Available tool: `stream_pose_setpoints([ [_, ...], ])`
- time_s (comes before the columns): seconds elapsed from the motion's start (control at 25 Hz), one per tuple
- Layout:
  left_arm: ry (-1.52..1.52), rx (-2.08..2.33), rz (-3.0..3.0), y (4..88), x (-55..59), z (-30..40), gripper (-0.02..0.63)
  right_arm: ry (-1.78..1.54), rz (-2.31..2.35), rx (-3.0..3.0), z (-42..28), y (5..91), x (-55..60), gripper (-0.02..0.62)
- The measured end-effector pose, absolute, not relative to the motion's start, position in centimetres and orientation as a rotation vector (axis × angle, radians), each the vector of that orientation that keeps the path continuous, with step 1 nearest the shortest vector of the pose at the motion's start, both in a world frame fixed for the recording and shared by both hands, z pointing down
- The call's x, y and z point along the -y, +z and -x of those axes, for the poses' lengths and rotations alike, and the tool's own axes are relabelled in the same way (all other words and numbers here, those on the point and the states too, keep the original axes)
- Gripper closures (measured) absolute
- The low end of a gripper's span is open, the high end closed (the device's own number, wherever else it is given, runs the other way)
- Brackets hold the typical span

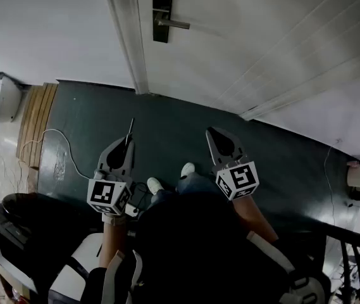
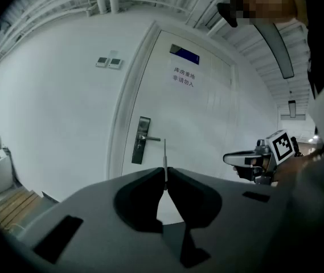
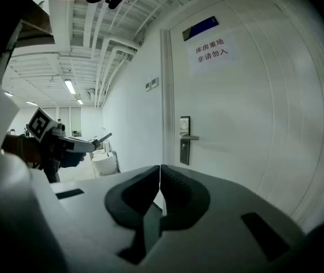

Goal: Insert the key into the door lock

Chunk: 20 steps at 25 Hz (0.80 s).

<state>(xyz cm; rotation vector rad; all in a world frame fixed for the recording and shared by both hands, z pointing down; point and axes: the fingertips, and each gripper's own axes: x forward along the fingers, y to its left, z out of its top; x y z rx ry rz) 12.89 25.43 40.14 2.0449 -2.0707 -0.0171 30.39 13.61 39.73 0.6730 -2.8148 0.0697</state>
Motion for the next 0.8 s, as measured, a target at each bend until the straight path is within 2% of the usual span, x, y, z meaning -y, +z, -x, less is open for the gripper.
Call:
stream_pose_setpoints([
  [0.32, 0.128, 2.113, -2.051, 39.1, -24.1, -16.4, 0.578, 0.029, -0.632, 2.835, -33.0, 38.1, -13.1, 0.58],
  [0.8, 0.134, 2.115, -2.033, 38.4, -19.6, -19.5, 0.578, 0.071, -0.613, 2.886, -36.1, 38.3, -9.3, 0.578],
])
